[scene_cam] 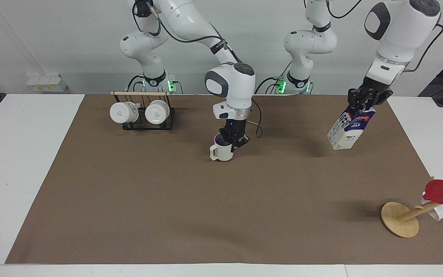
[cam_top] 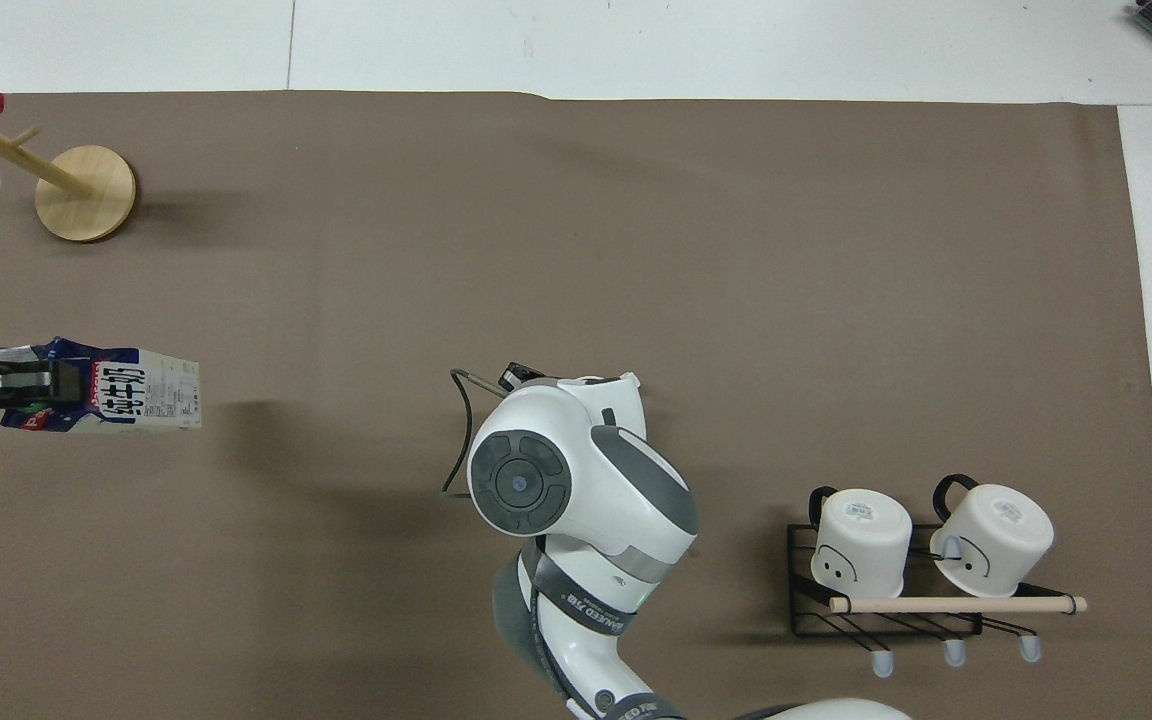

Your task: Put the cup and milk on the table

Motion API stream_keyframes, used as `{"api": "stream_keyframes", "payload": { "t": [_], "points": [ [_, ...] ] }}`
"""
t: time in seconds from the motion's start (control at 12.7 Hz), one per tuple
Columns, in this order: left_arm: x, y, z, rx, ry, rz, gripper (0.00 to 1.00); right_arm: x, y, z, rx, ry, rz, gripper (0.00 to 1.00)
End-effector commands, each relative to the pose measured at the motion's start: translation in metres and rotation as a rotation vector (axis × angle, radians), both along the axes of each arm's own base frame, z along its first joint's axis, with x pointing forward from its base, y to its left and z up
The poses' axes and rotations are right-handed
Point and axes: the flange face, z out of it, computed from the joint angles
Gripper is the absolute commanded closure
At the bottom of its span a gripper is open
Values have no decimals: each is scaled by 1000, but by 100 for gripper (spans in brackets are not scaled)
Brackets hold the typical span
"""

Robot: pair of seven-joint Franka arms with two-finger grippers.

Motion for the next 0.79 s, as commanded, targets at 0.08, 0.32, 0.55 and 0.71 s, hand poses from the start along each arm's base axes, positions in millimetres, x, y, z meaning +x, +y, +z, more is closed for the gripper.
{"api": "stream_keyframes", "payload": {
  "t": [0.08,0.32,0.55,0.71],
  "points": [
    [0,-2,4,-1,11,24,61,-2,-2,-6,31,-28,4,100],
    [0,-2,5,-1,11,25,61,-2,-5,-9,32,-26,6,100],
    [0,-2,4,-1,16,27,61,0,-7,-9,34,-27,4,63],
    [0,-2,4,-1,17,31,61,0,-6,-8,48,-18,-2,30]
  ]
}}
